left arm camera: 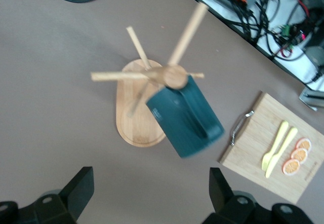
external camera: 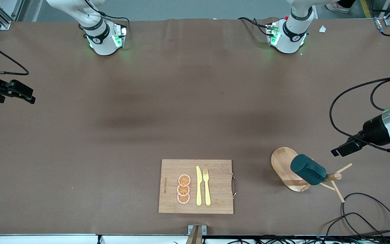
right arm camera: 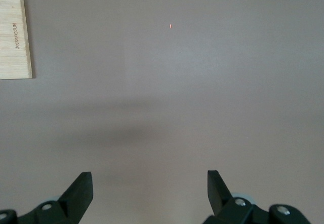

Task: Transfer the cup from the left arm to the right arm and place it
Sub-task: 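Reach the left gripper toward the teal mug on the wooden stand, then close the left gripper on the teal mug's rim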

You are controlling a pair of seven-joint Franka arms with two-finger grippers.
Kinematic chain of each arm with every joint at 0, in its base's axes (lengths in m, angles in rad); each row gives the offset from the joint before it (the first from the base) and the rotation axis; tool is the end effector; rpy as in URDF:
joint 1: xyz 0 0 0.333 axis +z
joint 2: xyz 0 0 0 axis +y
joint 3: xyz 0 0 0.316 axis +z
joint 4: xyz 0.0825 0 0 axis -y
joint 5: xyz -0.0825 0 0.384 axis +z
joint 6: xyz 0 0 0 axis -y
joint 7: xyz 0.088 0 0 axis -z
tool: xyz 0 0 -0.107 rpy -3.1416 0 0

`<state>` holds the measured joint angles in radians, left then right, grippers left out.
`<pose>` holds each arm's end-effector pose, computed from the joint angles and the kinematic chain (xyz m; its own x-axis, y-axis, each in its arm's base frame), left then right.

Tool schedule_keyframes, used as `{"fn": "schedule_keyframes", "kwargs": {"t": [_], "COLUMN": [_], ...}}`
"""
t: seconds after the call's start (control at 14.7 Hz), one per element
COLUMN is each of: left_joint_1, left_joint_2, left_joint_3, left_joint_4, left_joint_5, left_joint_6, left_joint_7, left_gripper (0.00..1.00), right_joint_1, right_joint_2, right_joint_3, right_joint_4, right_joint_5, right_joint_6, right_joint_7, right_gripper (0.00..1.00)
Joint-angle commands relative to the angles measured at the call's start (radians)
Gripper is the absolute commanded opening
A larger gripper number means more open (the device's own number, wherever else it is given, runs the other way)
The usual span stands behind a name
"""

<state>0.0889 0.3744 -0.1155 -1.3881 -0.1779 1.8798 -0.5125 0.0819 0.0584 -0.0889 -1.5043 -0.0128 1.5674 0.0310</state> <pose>0.6845 -0.0185 0.5119 0.8579 0.5137 -0.0077 0.5000 -0.8314 0.2425 0.5725 -0.0038 0.6228 0.9993 -0.0379 0.0055 -0.0379 -0.9991 0.0178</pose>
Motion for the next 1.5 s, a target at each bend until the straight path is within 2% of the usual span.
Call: {"fn": "schedule_keyframes", "kwargs": {"t": [0.0, 0.34, 0.75, 1.23, 1.43], "left_joint_1": [0.014, -0.027, -0.063, -0.052, -0.052], "left_joint_2": [0.035, 0.109, 0.165, 0.209, 0.224], "left_joint_3": [-0.009, -0.021, -0.027, -0.027, -0.026], "left_joint_4": [0.027, 0.029, 0.031, 0.034, 0.034], "left_joint_5": [-0.017, -0.043, -0.057, -0.061, -0.110], "left_joint_6": [0.039, 0.188, 0.197, 0.217, 0.226], "left_joint_7": [-0.006, -0.176, -0.421, -0.475, -0.475], "left_gripper": [1.00, 1.00, 1.00, 1.00, 1.00], "right_joint_1": [-0.002, -0.002, -0.002, -0.002, -0.002], "right_joint_2": [-0.019, -0.019, -0.019, -0.019, -0.019], "right_joint_3": [0.001, 0.001, 0.001, 0.001, 0.001], "right_joint_4": [-0.017, -0.017, -0.017, -0.017, -0.017], "right_joint_5": [-0.003, -0.003, -0.003, -0.003, -0.003], "right_joint_6": [-0.001, -0.001, 0.000, 0.000, 0.000], "right_joint_7": [0.000, 0.000, 0.001, 0.001, 0.000], "right_gripper": [1.00, 1.00, 1.00, 1.00, 1.00]}}
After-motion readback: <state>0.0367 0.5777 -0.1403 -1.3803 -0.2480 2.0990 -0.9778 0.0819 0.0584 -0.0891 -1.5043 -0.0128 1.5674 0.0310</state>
